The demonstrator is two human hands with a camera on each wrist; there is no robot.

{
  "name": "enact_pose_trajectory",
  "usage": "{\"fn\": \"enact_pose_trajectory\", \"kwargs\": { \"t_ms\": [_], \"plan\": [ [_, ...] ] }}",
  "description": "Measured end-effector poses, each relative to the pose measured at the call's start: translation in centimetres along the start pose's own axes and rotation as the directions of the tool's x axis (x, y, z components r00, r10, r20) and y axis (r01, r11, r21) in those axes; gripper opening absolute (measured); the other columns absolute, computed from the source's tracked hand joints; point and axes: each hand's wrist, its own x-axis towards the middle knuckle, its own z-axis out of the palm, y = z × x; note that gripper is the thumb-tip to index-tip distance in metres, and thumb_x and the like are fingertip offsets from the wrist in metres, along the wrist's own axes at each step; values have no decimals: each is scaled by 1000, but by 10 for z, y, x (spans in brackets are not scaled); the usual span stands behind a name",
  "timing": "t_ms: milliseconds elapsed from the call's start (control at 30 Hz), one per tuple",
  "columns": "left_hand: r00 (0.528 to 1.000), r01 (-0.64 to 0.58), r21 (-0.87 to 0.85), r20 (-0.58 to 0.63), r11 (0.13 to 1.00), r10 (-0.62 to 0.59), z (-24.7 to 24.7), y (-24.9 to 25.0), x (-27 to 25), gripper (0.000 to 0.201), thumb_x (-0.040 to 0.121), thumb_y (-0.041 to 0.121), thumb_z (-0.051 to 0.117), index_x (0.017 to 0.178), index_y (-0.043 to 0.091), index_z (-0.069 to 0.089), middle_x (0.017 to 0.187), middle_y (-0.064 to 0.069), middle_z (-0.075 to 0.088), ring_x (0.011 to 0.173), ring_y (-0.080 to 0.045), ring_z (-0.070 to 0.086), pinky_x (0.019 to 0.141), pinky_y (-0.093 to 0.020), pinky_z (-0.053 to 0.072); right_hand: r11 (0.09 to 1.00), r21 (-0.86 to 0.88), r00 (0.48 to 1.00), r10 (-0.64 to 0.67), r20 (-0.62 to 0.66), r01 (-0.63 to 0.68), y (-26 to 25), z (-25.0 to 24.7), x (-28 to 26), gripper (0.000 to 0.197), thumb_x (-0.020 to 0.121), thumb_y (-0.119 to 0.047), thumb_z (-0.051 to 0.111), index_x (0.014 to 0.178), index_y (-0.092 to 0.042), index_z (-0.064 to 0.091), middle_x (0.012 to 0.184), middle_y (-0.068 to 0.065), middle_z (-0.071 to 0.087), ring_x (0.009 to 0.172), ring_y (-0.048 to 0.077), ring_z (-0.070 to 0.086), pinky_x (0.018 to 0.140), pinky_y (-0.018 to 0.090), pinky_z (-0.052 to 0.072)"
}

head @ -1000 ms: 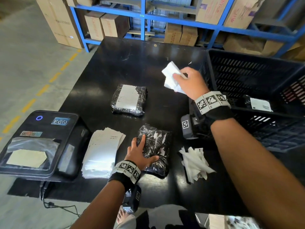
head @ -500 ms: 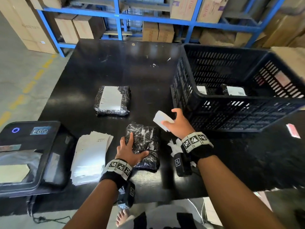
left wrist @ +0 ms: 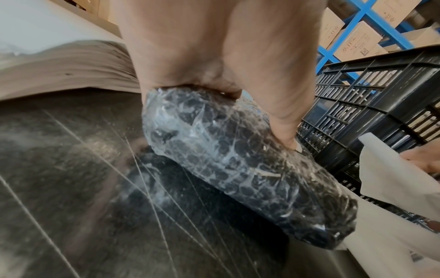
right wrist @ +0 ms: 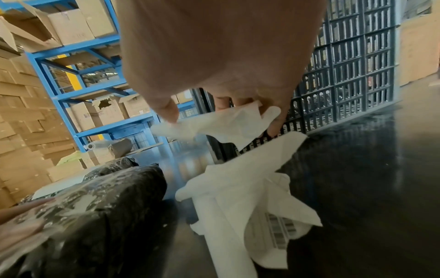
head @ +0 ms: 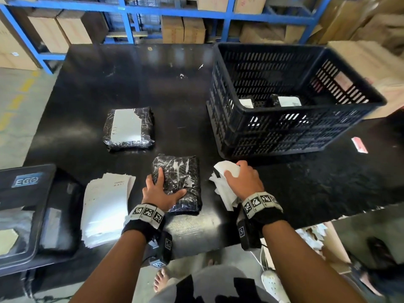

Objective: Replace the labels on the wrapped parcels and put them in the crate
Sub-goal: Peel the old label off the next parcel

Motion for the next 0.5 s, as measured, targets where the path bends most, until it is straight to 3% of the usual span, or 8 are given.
{"fn": "enact_pose_trajectory", "kwargs": {
  "t_ms": [133, 267, 400, 500],
  "plan": [
    [1000, -7, -8, 3, 1000, 7, 1, -1, 1, 110, 69, 70, 64, 149, 41, -7, 158, -7, -5, 142, -42, 8, 113, -52, 24, 998, -63, 998, -2, 64, 6, 7, 7, 3, 37, 95, -33, 36, 126, -18, 50, 129, 12, 56, 118, 33, 49, 96, 41, 41],
    [1000, -16, -26, 4, 1000, 16, 2, -3, 2, 110, 69, 69, 65, 149, 42, -6, 158, -5, -6, 142, -42, 7, 112, -53, 26, 996, -71, 994, -37, 103, 44, 18, 14, 5, 41, 92, -11, 44, 126, -24, 61, 132, 7, 54, 113, 31, 58, 92, 34, 48],
    [1000, -24, -33, -6, 999, 24, 2, -4, 2, 110, 69, 69, 65, 149, 41, -5, 158, -6, -5, 142, -41, 8, 112, -53, 27, 998, -69, 999, 6, 48, -3, 26, 17, 4, 38, 90, -11, 52, 115, -35, 66, 125, 5, 53, 106, 28, 60, 91, 34, 50],
    [1000, -24, -25, -7, 999, 24, 2, -3, 2, 110, 69, 69, 64, 149, 41, -5, 158, -5, -5, 142, -42, 7, 111, -53, 27, 994, -110, 1000, -2, 4, 2, 30, 18, 6, 32, 90, -17, 58, 116, -36, 61, 124, 0, 57, 113, 24, 58, 96, 34, 41]
  ]
}}
